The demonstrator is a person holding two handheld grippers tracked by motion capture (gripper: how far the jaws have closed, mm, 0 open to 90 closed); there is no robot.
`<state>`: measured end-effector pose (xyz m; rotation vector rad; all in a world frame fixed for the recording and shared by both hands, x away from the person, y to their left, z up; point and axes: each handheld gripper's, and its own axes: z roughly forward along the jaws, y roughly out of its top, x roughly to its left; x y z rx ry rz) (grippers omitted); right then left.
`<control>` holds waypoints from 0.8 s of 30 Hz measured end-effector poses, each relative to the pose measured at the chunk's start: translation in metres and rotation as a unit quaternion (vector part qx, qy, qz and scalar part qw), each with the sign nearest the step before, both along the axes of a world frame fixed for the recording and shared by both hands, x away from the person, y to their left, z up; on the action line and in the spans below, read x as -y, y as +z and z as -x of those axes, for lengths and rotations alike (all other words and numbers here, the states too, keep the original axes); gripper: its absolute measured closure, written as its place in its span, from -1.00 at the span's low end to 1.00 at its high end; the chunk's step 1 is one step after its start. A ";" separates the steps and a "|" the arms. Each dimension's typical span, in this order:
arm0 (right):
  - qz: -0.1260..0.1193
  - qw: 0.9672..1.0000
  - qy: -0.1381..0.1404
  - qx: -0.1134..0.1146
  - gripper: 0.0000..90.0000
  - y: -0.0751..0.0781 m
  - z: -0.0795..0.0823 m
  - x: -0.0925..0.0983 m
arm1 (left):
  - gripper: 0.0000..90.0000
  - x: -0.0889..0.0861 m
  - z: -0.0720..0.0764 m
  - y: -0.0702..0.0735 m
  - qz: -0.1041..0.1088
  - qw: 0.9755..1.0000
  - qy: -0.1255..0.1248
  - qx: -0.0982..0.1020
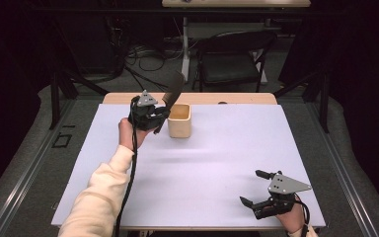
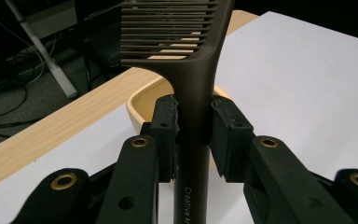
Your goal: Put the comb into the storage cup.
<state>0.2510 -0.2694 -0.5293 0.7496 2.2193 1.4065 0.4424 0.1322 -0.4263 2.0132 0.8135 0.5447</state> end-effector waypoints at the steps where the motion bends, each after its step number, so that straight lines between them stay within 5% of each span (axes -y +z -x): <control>1: 0.000 1.000 0.000 0.000 -1.00 0.000 0.000 0.000 | 0.61 0.000 -0.001 0.000 0.002 1.000 0.001 -0.001; 24: 0.000 1.000 -0.001 0.000 -1.00 0.000 0.000 0.000 | 0.61 0.005 -0.013 0.008 0.003 1.000 0.010 0.007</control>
